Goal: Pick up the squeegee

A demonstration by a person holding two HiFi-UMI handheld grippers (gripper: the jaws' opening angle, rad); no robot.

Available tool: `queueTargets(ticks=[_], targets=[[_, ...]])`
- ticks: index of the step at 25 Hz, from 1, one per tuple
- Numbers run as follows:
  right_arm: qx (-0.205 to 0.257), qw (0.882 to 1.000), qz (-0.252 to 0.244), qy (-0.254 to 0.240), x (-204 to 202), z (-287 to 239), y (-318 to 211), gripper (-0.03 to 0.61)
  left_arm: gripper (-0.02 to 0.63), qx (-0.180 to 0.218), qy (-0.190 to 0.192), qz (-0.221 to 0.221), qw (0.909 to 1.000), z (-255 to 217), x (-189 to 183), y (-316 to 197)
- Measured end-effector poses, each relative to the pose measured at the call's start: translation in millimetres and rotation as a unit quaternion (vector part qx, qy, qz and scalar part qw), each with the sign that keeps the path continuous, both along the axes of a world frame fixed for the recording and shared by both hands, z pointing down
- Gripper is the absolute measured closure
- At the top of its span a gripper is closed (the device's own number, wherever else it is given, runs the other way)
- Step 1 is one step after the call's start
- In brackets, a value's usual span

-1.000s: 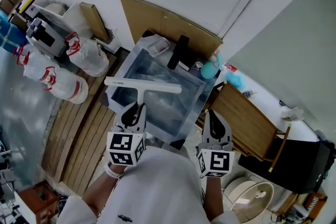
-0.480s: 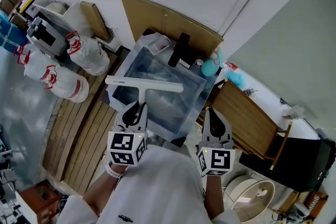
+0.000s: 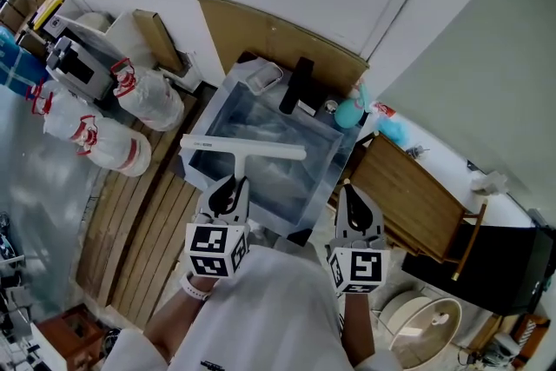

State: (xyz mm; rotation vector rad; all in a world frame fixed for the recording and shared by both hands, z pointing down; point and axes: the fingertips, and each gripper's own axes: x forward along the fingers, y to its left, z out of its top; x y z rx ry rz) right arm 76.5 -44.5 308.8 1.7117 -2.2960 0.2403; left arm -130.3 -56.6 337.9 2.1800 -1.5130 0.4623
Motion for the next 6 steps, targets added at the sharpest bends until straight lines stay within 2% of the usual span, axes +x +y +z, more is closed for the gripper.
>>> queueTargets(ticks=[6], targets=[[0.010, 1.000, -0.004, -0.005, -8.6, -4.5, -3.2, 0.572, 0.548, 0.003, -0.002, 0.005, 1.0000, -0.7, -0.2, -2.6]])
